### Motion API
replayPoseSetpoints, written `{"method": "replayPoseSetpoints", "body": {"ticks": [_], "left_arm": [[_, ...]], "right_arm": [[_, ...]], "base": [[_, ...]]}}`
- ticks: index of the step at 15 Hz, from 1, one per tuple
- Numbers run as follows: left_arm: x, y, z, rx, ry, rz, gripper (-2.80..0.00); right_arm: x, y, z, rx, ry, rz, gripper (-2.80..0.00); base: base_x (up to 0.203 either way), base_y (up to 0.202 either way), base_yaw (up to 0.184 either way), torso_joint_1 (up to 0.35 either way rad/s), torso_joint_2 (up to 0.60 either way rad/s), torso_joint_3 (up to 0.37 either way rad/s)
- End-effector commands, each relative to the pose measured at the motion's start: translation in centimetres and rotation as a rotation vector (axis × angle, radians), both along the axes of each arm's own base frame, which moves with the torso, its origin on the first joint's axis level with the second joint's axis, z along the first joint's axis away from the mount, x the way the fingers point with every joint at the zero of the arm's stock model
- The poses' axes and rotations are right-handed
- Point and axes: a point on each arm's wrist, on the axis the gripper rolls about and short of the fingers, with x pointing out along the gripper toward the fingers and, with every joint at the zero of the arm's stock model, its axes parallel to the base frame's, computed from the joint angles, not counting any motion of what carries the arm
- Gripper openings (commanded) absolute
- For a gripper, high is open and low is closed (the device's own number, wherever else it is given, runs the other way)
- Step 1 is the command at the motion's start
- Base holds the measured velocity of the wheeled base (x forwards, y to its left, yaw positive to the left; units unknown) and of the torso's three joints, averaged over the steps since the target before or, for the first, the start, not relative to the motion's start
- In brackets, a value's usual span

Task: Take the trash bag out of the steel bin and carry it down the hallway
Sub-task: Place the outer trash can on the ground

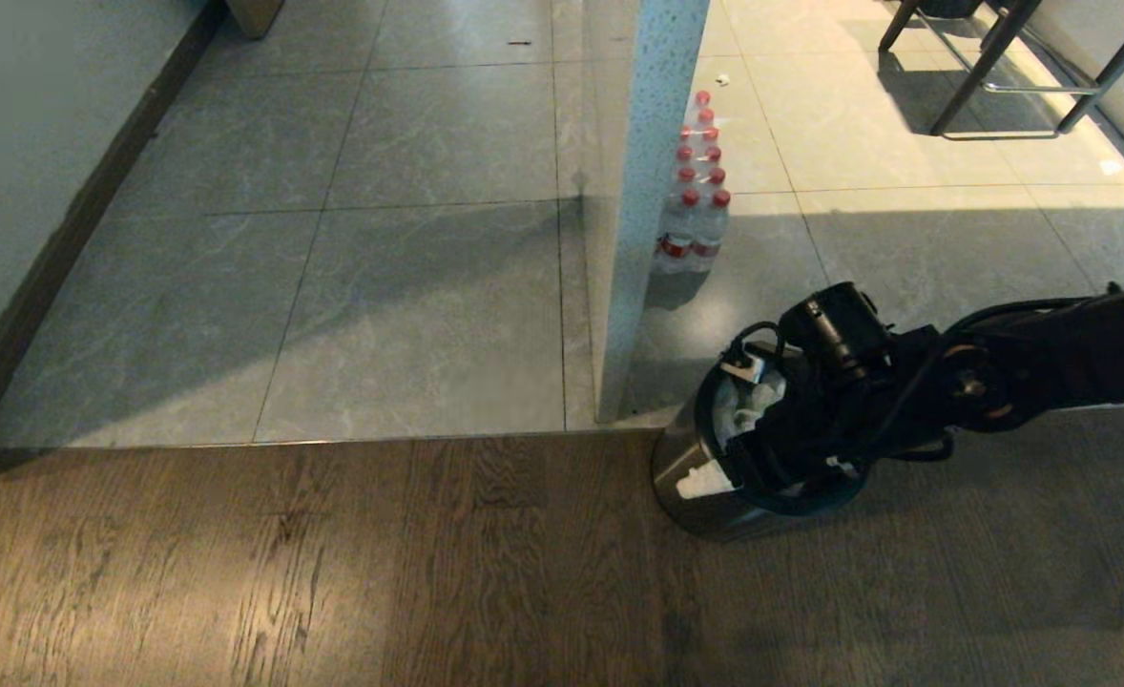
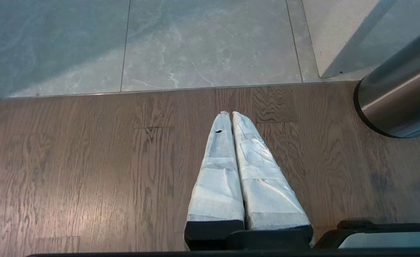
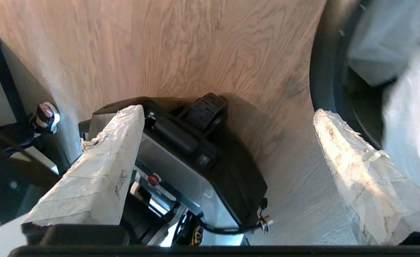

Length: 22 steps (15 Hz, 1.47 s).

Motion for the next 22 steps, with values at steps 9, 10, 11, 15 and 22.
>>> {"method": "replayPoseSetpoints", "body": {"ticks": [9, 10, 11, 15, 22], "left_arm": [[0.0, 0.0, 0.0, 0.000, -0.002, 0.001, -2.80], [0.0, 0.0, 0.0, 0.000, -0.002, 0.001, -2.80], [0.0, 0.0, 0.0, 0.000, -0.001, 0.001, -2.80], [0.0, 0.0, 0.0, 0.000, -0.001, 0.001, -2.80], [0.0, 0.0, 0.0, 0.000, -0.001, 0.001, -2.80]], "right_arm": [[1.2, 0.2, -0.7, 0.005, -0.026, 0.009, 0.00], [1.2, 0.2, -0.7, 0.005, -0.040, 0.008, 0.00], [1.3, 0.1, -0.6, 0.001, -0.047, 0.005, 0.00], [2.4, -0.9, -0.7, -0.038, -0.098, -0.051, 0.00], [4.0, -0.6, -3.2, -0.081, -0.075, -0.075, 0.00]], "base": [[0.000, 0.000, 0.000, 0.000, 0.00, 0.000], [0.000, 0.000, 0.000, 0.000, 0.00, 0.000], [0.000, 0.000, 0.000, 0.000, 0.00, 0.000], [0.000, 0.000, 0.000, 0.000, 0.00, 0.000], [0.000, 0.000, 0.000, 0.000, 0.00, 0.000]]}}
